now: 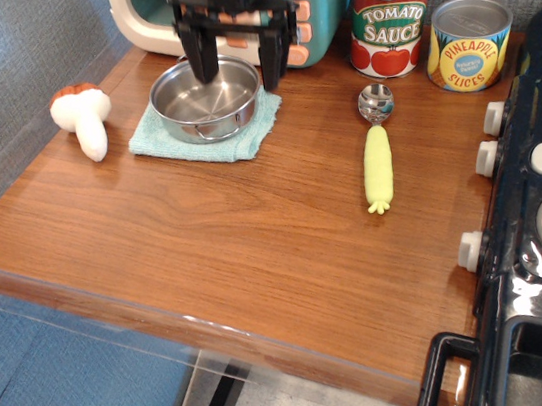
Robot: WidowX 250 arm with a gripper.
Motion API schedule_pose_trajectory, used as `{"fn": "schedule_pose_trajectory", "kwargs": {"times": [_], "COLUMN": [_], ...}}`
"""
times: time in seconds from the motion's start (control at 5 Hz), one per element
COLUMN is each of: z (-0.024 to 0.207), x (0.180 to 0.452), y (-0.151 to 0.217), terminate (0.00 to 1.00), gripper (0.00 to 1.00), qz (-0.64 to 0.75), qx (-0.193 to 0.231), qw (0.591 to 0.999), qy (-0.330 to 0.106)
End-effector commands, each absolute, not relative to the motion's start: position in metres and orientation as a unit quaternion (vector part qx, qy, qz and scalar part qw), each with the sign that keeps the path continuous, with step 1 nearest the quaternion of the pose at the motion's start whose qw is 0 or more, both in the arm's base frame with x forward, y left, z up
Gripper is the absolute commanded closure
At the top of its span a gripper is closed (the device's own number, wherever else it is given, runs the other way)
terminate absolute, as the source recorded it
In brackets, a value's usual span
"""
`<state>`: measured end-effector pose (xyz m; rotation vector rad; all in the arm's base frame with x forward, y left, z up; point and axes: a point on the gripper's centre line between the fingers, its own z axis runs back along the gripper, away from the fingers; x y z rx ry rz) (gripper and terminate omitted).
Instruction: Pick up mushroom and place it near the bottom of the spoon.
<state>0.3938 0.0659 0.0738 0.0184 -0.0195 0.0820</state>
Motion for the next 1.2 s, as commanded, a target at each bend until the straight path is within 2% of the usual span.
{"fn": "schedule_pose_trajectory", "kwargs": {"times": [0.0, 0.2, 0.6, 0.8, 1.0], "z": [0.090, 0.106, 0.109, 0.094, 0.073], "x": [0.396, 0.379, 0.353, 0.354, 0.356], "y": [0.086, 0.122, 0.192, 0.211, 0.226], "terminate": [0.00, 0.00, 0.00, 0.00, 0.00], "gripper": [0.00, 0.00, 0.00, 0.00, 0.00], "qz": [0.073, 0.127, 0.245, 0.291, 0.326], "qx": [0.006, 0.002, 0.010, 0.015, 0.031], "qw": [0.997, 0.990, 0.963, 0.947, 0.935], "qy": [-0.034, -0.059, -0.111, -0.133, -0.134]}}
